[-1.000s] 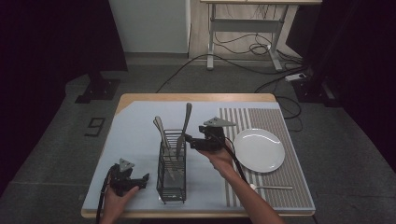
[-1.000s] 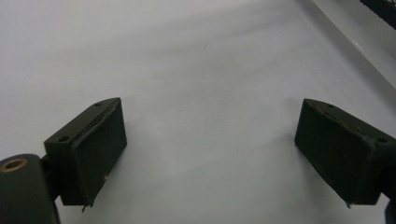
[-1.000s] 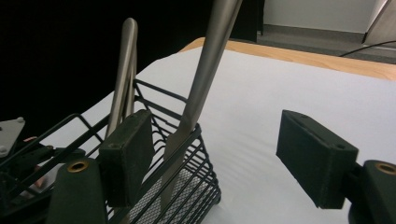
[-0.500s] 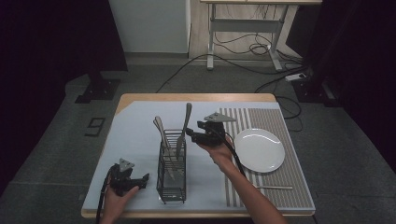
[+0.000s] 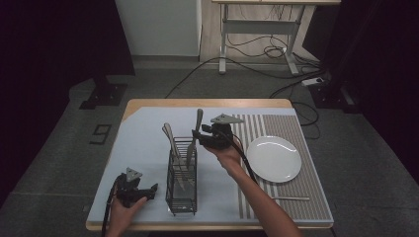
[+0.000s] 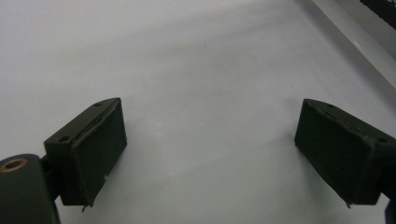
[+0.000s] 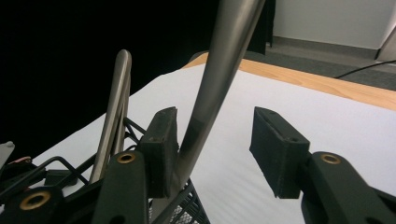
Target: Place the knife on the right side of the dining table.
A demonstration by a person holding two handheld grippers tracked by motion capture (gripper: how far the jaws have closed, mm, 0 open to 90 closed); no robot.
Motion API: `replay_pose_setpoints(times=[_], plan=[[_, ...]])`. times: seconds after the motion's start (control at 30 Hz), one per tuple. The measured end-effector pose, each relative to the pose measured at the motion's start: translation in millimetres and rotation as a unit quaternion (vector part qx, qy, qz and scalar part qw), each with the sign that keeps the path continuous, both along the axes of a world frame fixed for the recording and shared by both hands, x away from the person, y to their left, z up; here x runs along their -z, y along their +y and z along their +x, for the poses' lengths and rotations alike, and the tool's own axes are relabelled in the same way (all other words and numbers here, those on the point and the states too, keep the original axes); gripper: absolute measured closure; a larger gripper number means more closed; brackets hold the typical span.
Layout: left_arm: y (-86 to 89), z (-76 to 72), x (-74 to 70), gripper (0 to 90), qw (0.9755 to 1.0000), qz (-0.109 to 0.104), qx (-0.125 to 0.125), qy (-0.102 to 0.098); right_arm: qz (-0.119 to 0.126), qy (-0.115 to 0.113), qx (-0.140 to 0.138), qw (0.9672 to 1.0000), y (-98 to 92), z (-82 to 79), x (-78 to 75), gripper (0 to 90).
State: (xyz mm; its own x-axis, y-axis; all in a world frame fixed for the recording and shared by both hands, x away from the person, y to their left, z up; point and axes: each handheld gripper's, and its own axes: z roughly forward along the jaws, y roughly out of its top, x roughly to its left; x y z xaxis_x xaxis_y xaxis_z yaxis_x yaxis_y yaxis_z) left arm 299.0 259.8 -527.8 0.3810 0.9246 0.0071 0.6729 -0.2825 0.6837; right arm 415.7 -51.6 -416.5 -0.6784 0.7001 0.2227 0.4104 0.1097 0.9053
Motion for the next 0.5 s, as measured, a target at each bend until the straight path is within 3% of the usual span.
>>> replay_pose_setpoints(times=[0.23,0.43,0.5], plan=[[-0.1,-0.1,0.0,8.6,1.0000,0.000,0.000,0.000,0.010,0.007,-0.011,0.9999,2.3,7.0,-0.3,59.4],[-0.1,0.0,0.0,8.6,1.0000,0.000,-0.001,0.000,0.013,0.002,-0.033,0.9994,4.3,8.4,-1.7,74.0],[-0.1,0.0,0.0,8.6,1.0000,0.000,0.000,0.000,0.013,0.000,-0.035,0.9993,4.6,7.6,-2.1,75.2]])
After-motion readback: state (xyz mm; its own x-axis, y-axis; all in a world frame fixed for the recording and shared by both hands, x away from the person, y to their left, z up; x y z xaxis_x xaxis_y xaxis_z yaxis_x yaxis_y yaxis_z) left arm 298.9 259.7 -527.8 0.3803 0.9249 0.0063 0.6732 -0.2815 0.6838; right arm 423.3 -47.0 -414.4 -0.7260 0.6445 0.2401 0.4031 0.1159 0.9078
